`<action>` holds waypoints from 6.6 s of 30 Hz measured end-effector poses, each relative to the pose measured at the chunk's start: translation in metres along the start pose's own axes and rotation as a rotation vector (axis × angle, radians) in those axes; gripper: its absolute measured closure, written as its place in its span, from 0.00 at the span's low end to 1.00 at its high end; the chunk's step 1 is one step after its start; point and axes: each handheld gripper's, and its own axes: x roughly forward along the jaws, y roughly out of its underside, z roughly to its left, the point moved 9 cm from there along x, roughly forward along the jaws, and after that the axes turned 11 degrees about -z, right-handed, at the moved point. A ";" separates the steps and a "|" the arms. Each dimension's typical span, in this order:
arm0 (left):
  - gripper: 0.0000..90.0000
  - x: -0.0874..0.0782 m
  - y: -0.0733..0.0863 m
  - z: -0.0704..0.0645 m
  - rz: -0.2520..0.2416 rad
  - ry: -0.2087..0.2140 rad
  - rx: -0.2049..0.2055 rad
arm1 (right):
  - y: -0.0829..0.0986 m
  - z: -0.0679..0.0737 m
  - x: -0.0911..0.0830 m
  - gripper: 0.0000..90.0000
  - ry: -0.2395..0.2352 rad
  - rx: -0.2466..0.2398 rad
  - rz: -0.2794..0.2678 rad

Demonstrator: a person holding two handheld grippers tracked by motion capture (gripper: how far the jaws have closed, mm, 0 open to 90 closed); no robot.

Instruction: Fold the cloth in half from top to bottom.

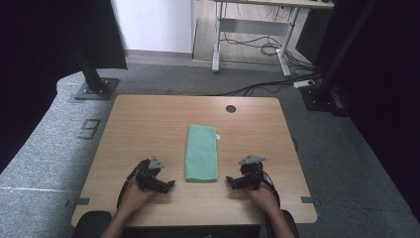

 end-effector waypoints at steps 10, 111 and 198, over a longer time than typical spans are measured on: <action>0.00 0.003 -0.003 0.001 0.014 -0.009 -0.005 | 0.000 0.000 -0.001 0.00 -0.004 -0.002 0.013; 0.00 0.058 -0.045 0.007 -0.007 -0.022 -0.030 | -0.093 0.005 0.076 0.34 -0.061 -0.004 0.029; 0.00 0.057 -0.044 0.006 -0.006 -0.056 -0.052 | -0.091 0.089 -0.013 0.92 -0.360 -0.184 -0.003</action>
